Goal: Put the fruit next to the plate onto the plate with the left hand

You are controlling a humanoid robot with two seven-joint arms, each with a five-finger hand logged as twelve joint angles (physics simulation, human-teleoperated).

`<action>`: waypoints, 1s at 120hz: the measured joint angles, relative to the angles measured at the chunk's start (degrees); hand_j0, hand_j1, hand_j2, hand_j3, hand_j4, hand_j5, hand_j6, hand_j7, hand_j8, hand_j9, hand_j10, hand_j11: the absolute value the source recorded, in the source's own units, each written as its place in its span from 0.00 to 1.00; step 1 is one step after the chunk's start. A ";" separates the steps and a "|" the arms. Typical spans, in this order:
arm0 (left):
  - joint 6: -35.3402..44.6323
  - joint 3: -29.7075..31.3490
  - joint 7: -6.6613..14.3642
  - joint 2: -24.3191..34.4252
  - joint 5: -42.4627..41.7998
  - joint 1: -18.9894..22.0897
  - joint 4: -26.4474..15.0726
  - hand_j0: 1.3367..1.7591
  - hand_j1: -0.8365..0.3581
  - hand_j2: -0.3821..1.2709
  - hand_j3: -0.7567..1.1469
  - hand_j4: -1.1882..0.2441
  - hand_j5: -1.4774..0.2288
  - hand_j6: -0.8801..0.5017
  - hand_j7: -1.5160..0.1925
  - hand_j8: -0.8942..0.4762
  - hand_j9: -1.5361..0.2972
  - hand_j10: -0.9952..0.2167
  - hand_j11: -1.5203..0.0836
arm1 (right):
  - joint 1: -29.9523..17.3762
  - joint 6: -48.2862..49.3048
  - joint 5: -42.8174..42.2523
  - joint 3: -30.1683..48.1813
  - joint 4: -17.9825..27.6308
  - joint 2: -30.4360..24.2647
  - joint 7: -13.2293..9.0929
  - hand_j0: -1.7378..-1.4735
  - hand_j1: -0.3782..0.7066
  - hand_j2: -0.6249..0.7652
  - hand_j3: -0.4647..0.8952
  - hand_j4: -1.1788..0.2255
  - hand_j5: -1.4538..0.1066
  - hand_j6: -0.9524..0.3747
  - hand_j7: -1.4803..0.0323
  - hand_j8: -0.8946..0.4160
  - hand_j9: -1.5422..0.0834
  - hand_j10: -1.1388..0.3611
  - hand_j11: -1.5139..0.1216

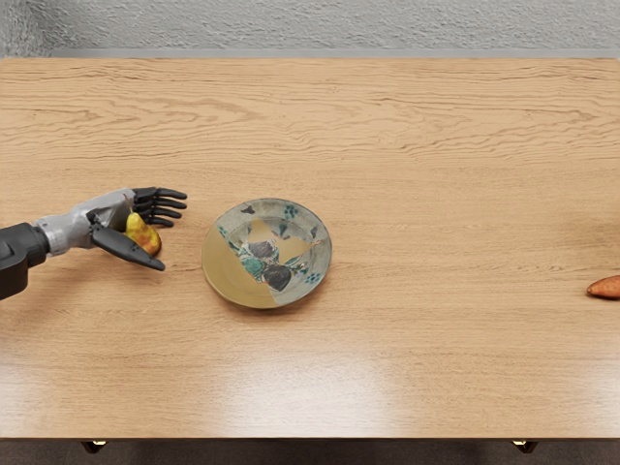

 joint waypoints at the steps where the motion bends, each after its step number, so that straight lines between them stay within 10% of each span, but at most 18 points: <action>1: 0.01 0.00 0.00 0.01 0.02 0.00 0.00 0.76 0.73 0.27 0.40 0.64 0.67 0.44 0.69 0.46 0.65 0.60 0.74 | 0.00 0.00 0.00 0.00 0.00 0.00 0.00 0.30 0.04 0.45 0.34 0.83 0.92 0.71 0.97 0.68 0.94 0.75 0.92; 61: 0.13 -0.44 0.00 0.26 0.47 -0.09 -0.03 0.76 0.73 0.27 0.40 0.64 0.66 0.44 0.68 0.46 0.65 0.60 0.73 | 0.00 0.00 0.00 0.00 0.00 0.00 0.00 0.30 0.04 0.45 0.34 0.83 0.92 0.71 0.97 0.68 0.94 0.75 0.92; 120: -2.10 -0.83 0.00 2.44 3.61 -0.67 -0.19 0.76 0.51 0.29 0.40 0.49 0.50 0.29 0.52 0.30 0.49 0.43 0.56 | 0.00 0.00 0.00 0.00 0.00 0.00 0.00 0.30 0.04 0.45 0.34 0.83 0.92 0.71 0.97 0.68 0.94 0.75 0.92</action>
